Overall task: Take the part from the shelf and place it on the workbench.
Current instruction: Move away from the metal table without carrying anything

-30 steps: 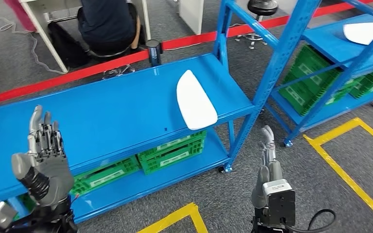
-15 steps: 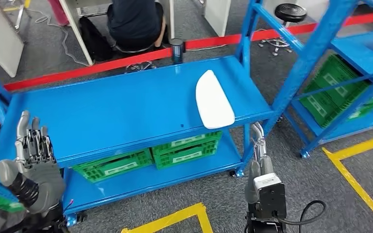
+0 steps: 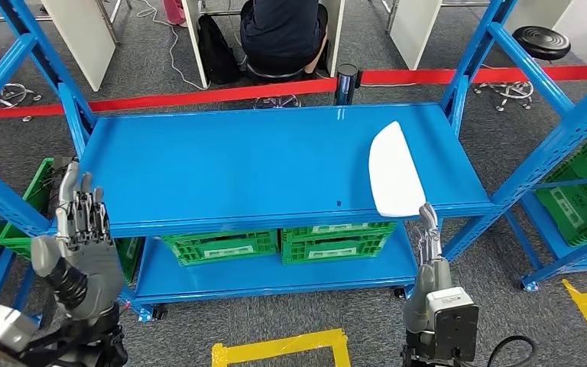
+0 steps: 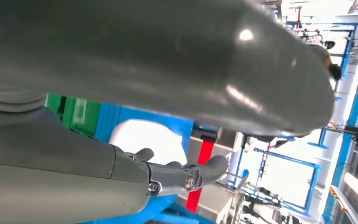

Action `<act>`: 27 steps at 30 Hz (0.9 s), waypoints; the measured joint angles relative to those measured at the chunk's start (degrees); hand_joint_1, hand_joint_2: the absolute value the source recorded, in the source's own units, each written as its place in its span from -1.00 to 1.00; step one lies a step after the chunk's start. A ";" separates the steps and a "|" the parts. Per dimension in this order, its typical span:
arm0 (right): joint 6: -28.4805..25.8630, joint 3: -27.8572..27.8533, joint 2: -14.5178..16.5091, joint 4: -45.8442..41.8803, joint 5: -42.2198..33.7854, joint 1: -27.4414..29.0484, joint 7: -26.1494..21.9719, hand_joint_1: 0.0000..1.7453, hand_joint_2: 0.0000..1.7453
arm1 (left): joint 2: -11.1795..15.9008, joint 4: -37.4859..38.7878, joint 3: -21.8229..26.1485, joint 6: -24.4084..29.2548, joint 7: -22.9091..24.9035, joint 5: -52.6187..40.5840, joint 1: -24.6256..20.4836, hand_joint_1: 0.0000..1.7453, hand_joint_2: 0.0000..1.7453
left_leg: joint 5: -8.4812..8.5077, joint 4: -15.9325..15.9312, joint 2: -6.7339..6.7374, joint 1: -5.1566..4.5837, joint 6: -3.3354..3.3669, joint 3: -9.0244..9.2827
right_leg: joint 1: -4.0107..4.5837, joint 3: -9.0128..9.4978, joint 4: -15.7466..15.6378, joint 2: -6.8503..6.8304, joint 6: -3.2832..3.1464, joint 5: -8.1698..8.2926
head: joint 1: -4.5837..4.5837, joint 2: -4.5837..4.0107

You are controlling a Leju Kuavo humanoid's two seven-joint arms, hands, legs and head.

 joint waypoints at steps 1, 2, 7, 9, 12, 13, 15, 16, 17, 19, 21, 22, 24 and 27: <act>0.00 0.00 -0.01 0.01 -0.02 0.01 0.03 -1.00 -1.00 | 0.01 0.00 0.00 0.01 0.01 0.01 0.03 -1.00 -1.00 | -0.01 0.08 -0.03 -0.02 -0.03 -0.23 | 0.05 0.16 -0.33 0.00 0.17 0.01 | -0.02 0.00; 0.00 0.00 -0.01 0.04 -0.06 0.04 0.10 -1.00 -1.00 | 0.02 0.00 0.00 0.01 0.02 0.01 0.07 -1.00 -1.00 | 0.07 0.10 0.01 0.02 0.12 -0.37 | 0.07 0.18 -0.31 0.01 0.30 0.16 | -0.08 0.00; -0.01 0.00 -0.04 0.28 -0.16 0.33 1.20 -1.00 -1.00 | 0.01 0.00 0.03 0.05 0.14 0.15 0.18 -1.00 -1.00 | 0.51 -0.57 0.11 0.02 0.25 -0.10 | 0.01 0.07 -0.36 0.10 0.27 0.43 | -1.15 0.00; -0.01 -0.01 -0.05 0.45 -0.16 0.69 1.71 -1.00 -1.00 | 0.02 0.00 0.04 0.12 0.28 0.18 0.31 -1.00 -1.00 | 0.67 -0.81 0.11 0.03 -0.02 -0.01 | 0.02 0.06 -0.36 0.10 0.12 0.45 | -1.44 0.00; -0.01 -0.02 -0.09 0.82 -0.39 1.51 2.28 -1.00 -1.00 | 0.02 0.00 0.11 0.26 0.51 0.33 0.85 -1.00 -1.00 | 0.81 -0.97 0.11 0.05 -0.28 0.02 | 0.05 0.02 -0.34 0.10 0.01 0.47 | -1.63 0.00; -0.01 -0.03 -0.11 0.96 -0.51 1.77 2.39 -1.00 -1.00 | 0.02 0.01 0.17 0.27 0.59 0.57 1.06 -1.00 -1.00 | 0.84 -0.98 0.11 0.06 -0.34 0.02 | 0.05 0.01 -0.33 0.10 0.00 0.47 | -1.66 0.00; -0.01 -0.09 -0.15 1.22 -0.69 2.25 2.46 -1.00 -1.00 | 0.01 0.03 0.36 0.18 0.70 1.30 1.32 -1.00 -1.00 | 0.87 -0.99 0.11 0.06 -0.51 0.00 | 0.06 -0.01 -0.31 0.10 -0.01 0.47 | -1.66 0.00; -0.02 -0.15 -0.15 1.34 -0.74 2.46 2.46 -1.00 -1.00 | 0.01 0.05 0.46 0.09 0.72 1.67 1.41 -1.00 -1.00 | 0.87 -0.99 0.11 0.06 -0.60 -0.01 | 0.06 -0.01 -0.31 0.10 -0.02 0.47 | -1.66 0.00; -0.02 -0.22 -0.15 1.46 -0.79 2.66 2.46 -1.00 -1.00 | 0.01 0.09 0.58 -0.03 0.69 2.02 1.55 -1.00 -1.00 | 0.87 -0.99 0.11 0.06 -0.70 -0.01 | 0.05 -0.01 -0.31 0.09 -0.02 0.47 | -1.63 0.00; -0.03 -0.42 -0.15 1.76 -1.34 3.01 2.44 -1.00 -1.00 | 0.01 0.26 0.84 -0.50 0.45 3.13 1.96 -1.00 -1.00 | 0.87 -0.98 0.11 0.05 -0.77 -0.03 | 0.04 -0.01 -0.32 0.09 -0.02 0.46 | -1.58 0.00; -0.03 -0.85 -0.11 2.62 -3.32 3.18 2.35 -1.00 -1.00 | 0.01 1.00 1.32 -1.76 -0.54 5.96 2.22 -1.00 -1.00 | 0.86 -0.98 0.11 0.03 -0.78 -0.07 | 0.03 -0.01 -0.36 0.09 -0.02 0.47 | -1.52 0.00; -0.03 -1.19 -0.05 3.42 -4.82 3.19 2.20 -1.00 -1.00 | -0.01 1.70 1.68 -2.69 -1.38 8.05 2.27 -1.00 -1.00 | 0.86 -0.98 0.11 0.00 -0.77 -0.10 | 0.02 -0.01 -0.39 0.09 -0.01 0.47 | -1.49 0.00; -0.03 -1.90 0.10 5.71 -8.13 2.98 1.44 -1.00 -1.00 | -0.05 3.87 2.59 -4.58 -3.47 12.52 2.30 -1.00 -1.00 | 0.85 -0.97 0.11 -0.05 -0.76 -0.13 | -0.01 0.00 -0.43 0.09 0.01 0.48 | -1.45 0.00; -0.02 -2.85 0.49 11.26 -15.28 2.17 -0.10 -1.00 -1.00 | -0.35 8.78 4.26 -5.97 -5.68 17.25 2.27 -1.00 -1.00 | 0.86 -0.97 0.11 -0.08 -0.75 -0.16 | -0.04 0.01 -0.52 0.09 0.06 0.51 | -1.42 0.00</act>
